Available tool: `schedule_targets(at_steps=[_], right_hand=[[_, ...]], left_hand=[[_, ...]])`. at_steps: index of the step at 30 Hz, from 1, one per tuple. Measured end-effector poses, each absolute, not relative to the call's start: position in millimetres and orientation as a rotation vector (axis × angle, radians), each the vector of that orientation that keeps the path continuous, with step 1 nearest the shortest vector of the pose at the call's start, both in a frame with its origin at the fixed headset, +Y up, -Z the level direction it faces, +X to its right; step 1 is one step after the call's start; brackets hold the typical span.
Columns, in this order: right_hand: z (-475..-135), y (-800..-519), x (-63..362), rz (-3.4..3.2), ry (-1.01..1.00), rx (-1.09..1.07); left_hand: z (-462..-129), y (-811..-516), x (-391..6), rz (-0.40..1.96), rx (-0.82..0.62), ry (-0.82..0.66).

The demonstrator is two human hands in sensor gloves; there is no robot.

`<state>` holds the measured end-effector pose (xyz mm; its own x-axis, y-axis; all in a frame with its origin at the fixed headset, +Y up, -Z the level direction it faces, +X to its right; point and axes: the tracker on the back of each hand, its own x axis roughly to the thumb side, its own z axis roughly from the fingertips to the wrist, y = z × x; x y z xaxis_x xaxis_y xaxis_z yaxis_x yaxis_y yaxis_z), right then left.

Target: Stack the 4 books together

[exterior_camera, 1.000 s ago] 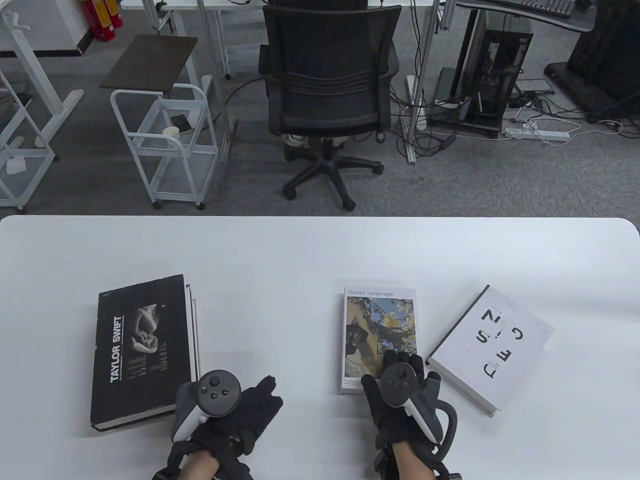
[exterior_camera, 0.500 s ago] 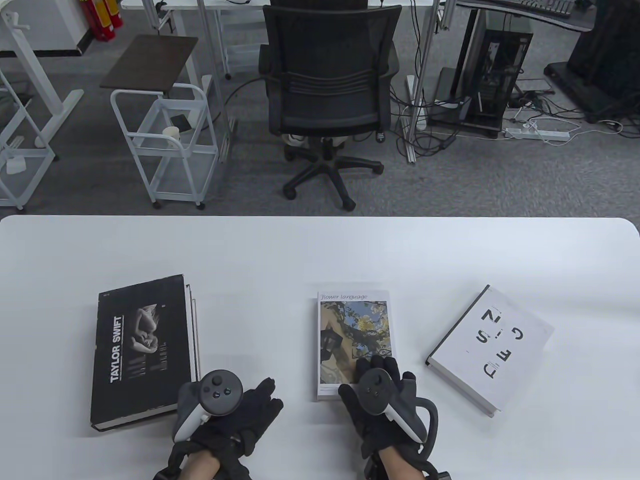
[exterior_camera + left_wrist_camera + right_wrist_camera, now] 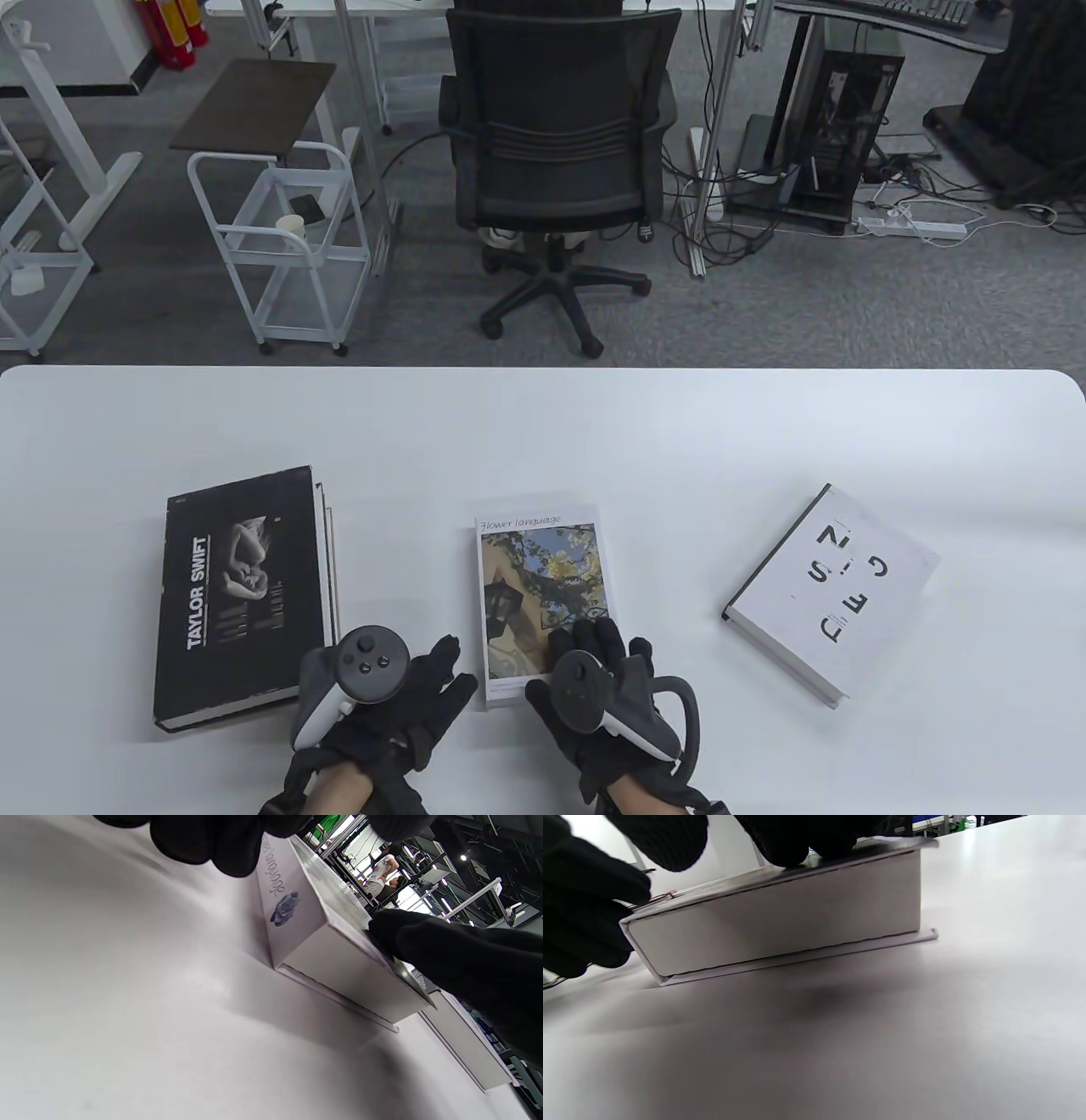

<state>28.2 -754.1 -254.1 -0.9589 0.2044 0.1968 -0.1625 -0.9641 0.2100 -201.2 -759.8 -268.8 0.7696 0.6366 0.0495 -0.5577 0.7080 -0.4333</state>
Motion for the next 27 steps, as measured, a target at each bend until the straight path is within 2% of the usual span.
schedule_targets(at_steps=[20, 23, 27], right_hand=[[-232.4, -729.8, -3.9, 2.969, 0.101, 0.614], [-233.4, -727.8, -0.5, 2.955, 0.101, 0.599], [-242.7, -727.3, 18.3, 2.908, 0.11, 0.425]], left_hand=[[-270.1, -755.8, -205.2, 0.7, -0.406, -0.202], [-269.0, -752.9, -205.8, 0.716, -0.376, -0.218], [-266.2, -747.9, -205.1, 0.723, -0.334, -0.231]])
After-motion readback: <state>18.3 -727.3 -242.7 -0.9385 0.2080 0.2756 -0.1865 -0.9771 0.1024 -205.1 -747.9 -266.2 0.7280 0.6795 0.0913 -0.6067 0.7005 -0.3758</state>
